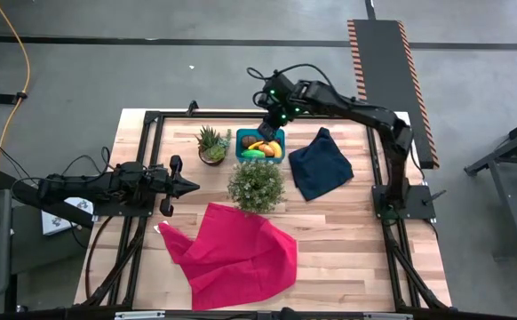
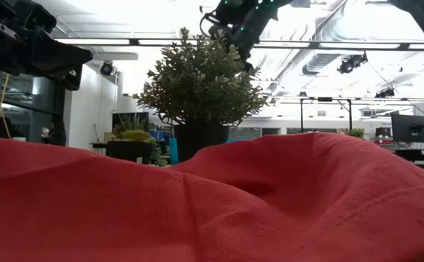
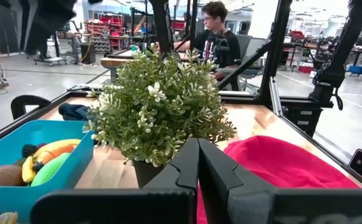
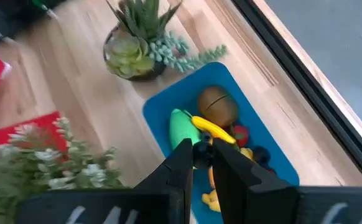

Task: Pick and placing Produce into tupperware
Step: Put the blueberry into the blue bin

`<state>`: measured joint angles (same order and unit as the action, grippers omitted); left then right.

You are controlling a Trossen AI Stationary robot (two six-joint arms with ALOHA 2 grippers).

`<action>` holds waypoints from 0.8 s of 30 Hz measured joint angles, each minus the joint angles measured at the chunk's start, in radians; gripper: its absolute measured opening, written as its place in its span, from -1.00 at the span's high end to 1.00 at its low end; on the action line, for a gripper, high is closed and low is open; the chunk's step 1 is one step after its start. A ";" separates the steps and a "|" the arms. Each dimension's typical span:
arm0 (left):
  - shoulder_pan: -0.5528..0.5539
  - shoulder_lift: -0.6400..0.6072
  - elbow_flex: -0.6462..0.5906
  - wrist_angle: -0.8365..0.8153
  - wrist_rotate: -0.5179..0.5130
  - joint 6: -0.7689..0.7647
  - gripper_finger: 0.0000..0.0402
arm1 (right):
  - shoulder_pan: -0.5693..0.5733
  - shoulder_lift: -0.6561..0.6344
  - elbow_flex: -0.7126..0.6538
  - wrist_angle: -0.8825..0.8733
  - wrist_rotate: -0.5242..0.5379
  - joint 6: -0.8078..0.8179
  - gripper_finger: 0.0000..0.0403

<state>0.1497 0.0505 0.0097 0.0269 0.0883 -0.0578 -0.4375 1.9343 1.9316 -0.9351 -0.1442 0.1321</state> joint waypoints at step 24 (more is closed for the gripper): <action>0.000 0.000 0.000 0.000 0.000 0.000 1.00 | -0.021 0.179 0.000 0.061 -0.079 -0.048 0.82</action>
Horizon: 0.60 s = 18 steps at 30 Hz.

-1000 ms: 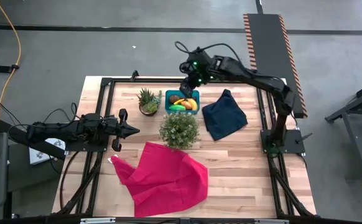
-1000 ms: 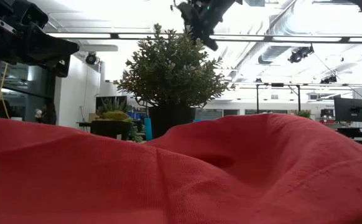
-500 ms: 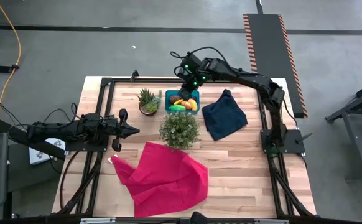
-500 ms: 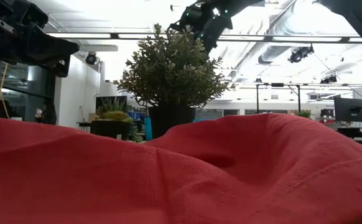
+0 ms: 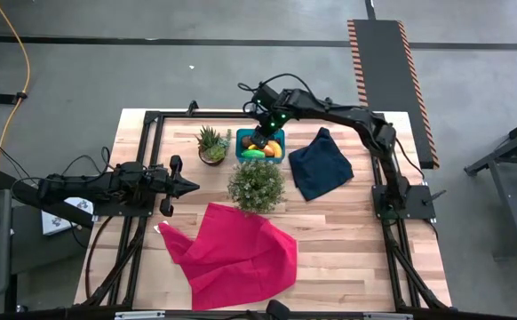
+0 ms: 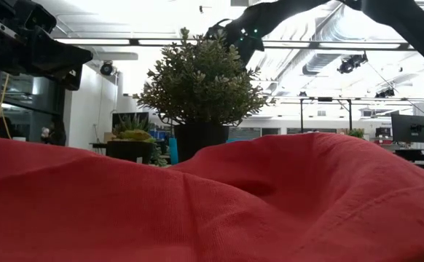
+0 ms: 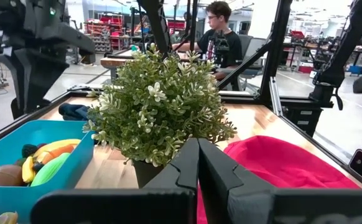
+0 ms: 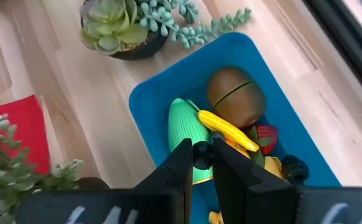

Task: Pick and placing Produce into tupperware
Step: Put the blueberry into the blue bin

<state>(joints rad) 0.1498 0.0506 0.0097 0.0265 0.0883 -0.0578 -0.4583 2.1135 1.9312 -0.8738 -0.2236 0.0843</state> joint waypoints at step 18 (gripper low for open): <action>0.000 0.000 0.000 0.000 0.000 0.000 1.00 | -0.001 0.053 0.000 -0.008 -0.013 0.048 0.82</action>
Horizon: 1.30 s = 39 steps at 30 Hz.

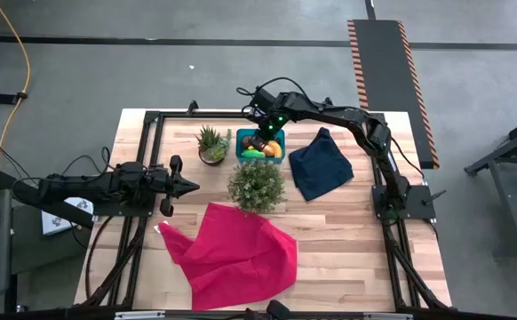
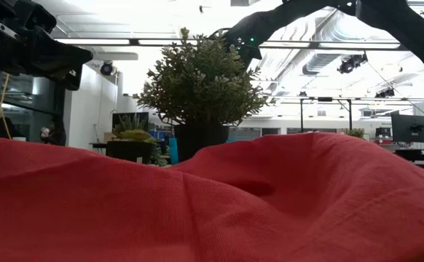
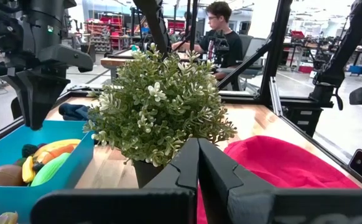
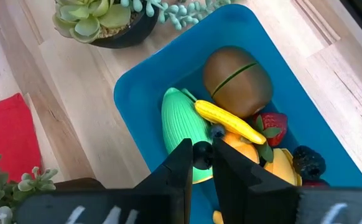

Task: Pick and placing Produce into tupperware
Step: Put the blueberry into the blue bin, then return to Home Position

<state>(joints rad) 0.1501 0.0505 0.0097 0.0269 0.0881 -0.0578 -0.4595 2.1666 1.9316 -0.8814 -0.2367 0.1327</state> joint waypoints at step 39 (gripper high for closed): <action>0.000 0.000 0.000 0.000 0.000 0.000 1.00 | -0.005 0.000 0.000 -0.019 0.024 0.054 0.53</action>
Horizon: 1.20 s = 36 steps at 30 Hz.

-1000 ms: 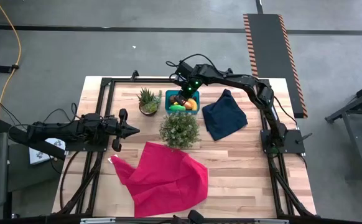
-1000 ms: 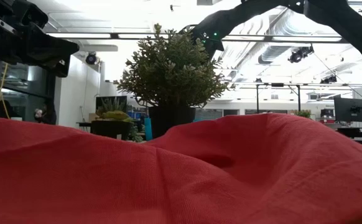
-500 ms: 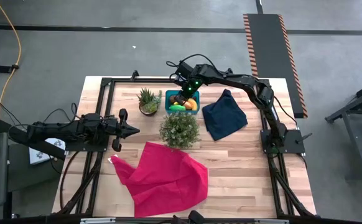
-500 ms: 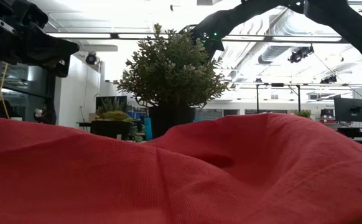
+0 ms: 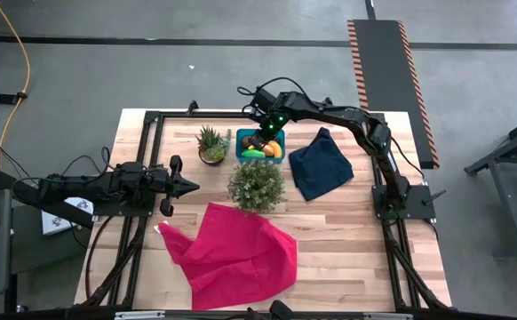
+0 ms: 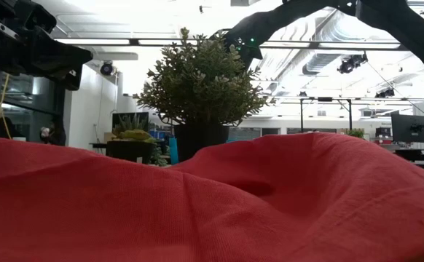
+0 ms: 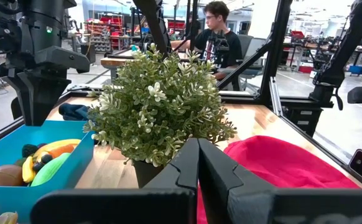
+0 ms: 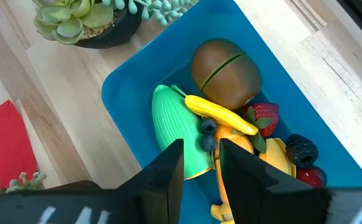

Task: Pick and placing Produce into tupperware
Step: Return to Home Position

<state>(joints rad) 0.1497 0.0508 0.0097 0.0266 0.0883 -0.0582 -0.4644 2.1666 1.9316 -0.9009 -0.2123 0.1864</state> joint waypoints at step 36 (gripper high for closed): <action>0.000 0.000 0.000 0.000 0.000 0.000 1.00 | 0.213 -0.713 -0.134 0.002 0.114 0.029 0.53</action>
<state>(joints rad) 0.1500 0.0506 0.0097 0.0265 0.0879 -0.0579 -0.2518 1.4531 1.7977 -0.8994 -0.0982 0.2150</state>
